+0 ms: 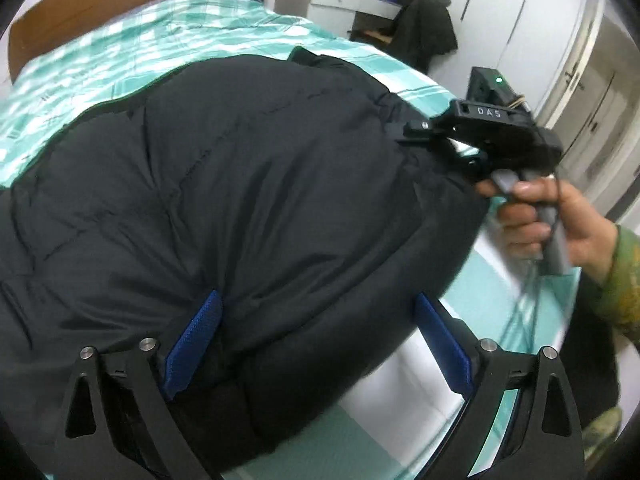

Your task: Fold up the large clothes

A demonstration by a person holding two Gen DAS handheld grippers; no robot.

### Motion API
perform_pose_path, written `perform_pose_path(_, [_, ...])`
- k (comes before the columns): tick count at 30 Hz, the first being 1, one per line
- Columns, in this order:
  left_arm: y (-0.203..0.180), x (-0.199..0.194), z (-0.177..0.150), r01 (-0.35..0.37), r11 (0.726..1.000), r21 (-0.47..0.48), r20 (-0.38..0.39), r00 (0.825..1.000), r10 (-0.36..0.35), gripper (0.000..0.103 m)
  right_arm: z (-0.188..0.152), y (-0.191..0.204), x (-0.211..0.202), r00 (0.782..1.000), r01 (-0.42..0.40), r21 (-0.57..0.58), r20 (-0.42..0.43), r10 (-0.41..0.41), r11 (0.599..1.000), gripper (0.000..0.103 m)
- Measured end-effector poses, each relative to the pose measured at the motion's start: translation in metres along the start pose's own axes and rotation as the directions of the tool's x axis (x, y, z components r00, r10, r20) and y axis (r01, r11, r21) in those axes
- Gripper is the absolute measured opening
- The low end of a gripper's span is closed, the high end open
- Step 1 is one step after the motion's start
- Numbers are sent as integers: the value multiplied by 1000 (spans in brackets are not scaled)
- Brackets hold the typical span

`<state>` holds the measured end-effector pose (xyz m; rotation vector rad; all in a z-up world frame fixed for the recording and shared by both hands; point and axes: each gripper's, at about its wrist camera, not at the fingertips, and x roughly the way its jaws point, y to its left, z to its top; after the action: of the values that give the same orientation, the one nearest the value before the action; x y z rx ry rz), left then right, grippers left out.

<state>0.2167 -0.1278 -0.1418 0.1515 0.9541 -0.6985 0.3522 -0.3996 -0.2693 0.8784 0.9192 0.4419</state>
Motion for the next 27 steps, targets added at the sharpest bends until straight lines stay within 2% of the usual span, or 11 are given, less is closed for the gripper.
perform_pose_path(3, [18,-31,11,71,990,-123,45,997,-66,93,-5,4,-8,1000,-10,9,7,9,1000,29])
perform_pose_path(4, [27,-45,12,46,987,-151,74,997,-35,93,-6,8,-11,1000,-5,2,14,5,1000,27])
perform_pose_path(6, [53,-72,13,-72,972,-224,112,989,100,93,-7,27,-19,999,11,-34,33,-10,999,25])
perform_pose_path(7, [74,-88,10,-162,945,-284,114,973,201,93,-7,35,-21,999,16,-49,39,-14,999,25])
perform_pose_path(10, [116,-95,1,-296,887,-354,56,940,336,93,-9,85,-30,998,28,-131,68,-19,991,25])
perform_pose_path(13, [131,-62,-5,-302,908,-290,-32,951,306,93,-14,150,-34,995,57,-231,93,-36,971,25])
perform_pose_path(16, [132,-52,-8,-310,918,-248,-18,949,315,93,-31,239,-13,989,131,-382,120,-92,915,25])
perform_pose_path(19, [155,-87,-12,-182,916,-358,37,977,208,85,-57,302,16,976,213,-509,148,-159,834,25])
perform_pose_path(21, [179,-126,-20,-74,888,-454,118,983,142,86,-84,342,50,964,265,-594,169,-204,760,25])
perform_pose_path(23, [207,-170,-32,30,856,-517,210,973,93,90,-118,373,88,950,309,-687,195,-243,657,25])
perform_pose_path(27, [243,-218,-28,258,826,-502,324,941,-97,98,-166,392,134,934,346,-768,231,-272,538,26])
